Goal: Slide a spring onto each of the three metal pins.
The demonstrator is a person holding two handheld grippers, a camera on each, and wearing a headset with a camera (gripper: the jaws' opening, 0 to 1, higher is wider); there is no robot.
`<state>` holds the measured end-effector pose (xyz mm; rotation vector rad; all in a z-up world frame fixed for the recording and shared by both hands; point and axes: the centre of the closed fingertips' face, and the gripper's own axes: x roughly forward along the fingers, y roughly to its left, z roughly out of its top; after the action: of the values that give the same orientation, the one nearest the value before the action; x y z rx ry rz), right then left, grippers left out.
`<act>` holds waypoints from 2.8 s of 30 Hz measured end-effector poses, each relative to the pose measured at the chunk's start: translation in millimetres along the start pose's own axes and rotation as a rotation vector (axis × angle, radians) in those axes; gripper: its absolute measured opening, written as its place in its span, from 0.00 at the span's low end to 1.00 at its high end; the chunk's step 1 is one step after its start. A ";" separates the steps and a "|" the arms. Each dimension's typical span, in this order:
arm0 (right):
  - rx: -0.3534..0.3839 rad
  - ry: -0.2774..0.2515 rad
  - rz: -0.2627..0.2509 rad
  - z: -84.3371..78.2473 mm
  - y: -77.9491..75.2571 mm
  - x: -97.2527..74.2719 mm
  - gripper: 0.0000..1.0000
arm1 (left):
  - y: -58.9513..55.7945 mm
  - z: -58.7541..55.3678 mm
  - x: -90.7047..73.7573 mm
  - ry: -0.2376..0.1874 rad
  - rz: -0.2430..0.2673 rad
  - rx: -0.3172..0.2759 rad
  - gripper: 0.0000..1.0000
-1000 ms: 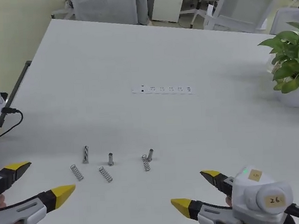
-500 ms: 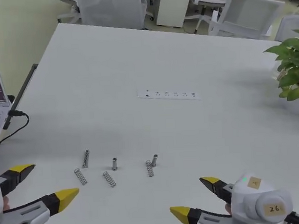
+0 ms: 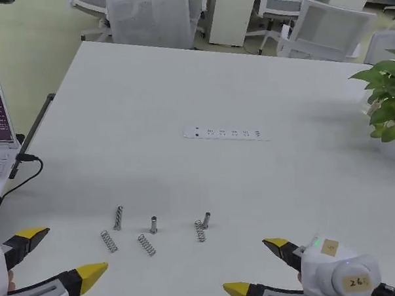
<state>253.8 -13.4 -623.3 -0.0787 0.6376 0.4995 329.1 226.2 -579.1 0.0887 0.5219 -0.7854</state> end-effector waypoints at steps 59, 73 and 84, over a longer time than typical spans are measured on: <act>0.051 0.048 -0.020 -16.7 -11.9 -7.4 0.64 | 41.7 1.3 91.2 0.063 -0.039 -0.033 0.59; 0.078 0.050 -0.042 -21.7 -16.1 -8.3 0.63 | 58.7 -9.1 122.3 0.108 -0.061 -0.065 0.52; 0.095 0.053 -0.055 -25.8 -18.5 -8.2 0.63 | 72.3 -29.2 160.9 0.162 -0.050 -0.120 0.41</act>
<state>242.6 -38.9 -640.7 -0.0199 0.7086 0.4143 461.8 180.4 -689.9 0.0286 0.7255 -0.7979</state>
